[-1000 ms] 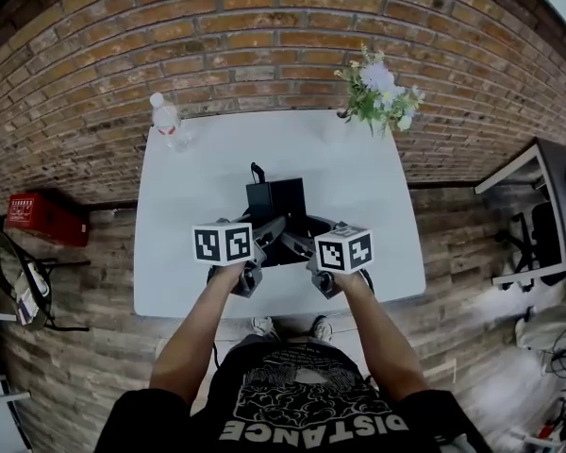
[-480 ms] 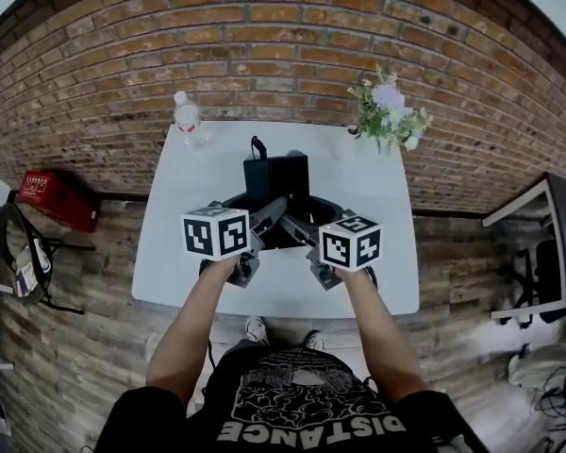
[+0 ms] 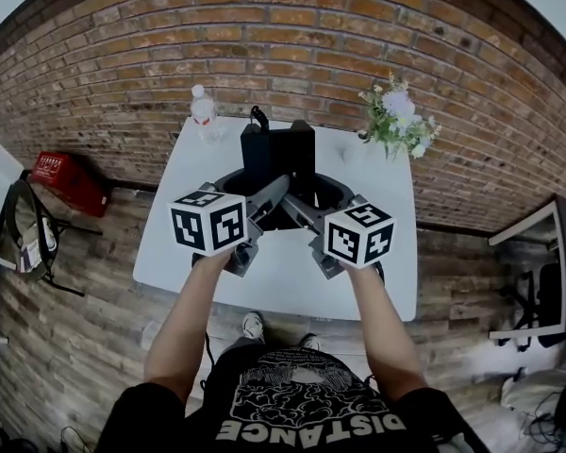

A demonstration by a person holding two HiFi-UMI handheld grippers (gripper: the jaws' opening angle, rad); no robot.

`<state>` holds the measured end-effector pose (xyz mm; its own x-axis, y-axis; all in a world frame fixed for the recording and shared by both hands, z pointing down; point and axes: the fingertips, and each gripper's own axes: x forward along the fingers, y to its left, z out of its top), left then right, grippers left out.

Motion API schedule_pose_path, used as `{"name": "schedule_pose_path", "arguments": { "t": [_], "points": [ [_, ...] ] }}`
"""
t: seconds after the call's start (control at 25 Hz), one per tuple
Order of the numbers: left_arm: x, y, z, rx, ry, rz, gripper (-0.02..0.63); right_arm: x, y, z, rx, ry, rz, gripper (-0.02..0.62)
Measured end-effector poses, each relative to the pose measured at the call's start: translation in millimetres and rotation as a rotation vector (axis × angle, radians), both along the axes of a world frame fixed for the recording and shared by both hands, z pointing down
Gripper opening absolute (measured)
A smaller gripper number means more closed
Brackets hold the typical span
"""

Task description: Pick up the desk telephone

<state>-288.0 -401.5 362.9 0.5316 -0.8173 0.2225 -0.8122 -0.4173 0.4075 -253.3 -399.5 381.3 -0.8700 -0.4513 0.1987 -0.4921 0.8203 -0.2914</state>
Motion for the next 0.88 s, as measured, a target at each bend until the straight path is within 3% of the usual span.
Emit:
{"name": "schedule_pose_path", "arguments": {
  "t": [0.4, 0.88],
  "points": [
    [-1, 17, -45, 0.103, -0.032, -0.044, 0.252, -2, 14, -43, 0.105, -0.041, -0.031, 0.284],
    [1, 25, -50, 0.122, -0.048, -0.049, 0.252, 0, 21, -48, 0.121, -0.050, -0.038, 0.284]
  ]
}}
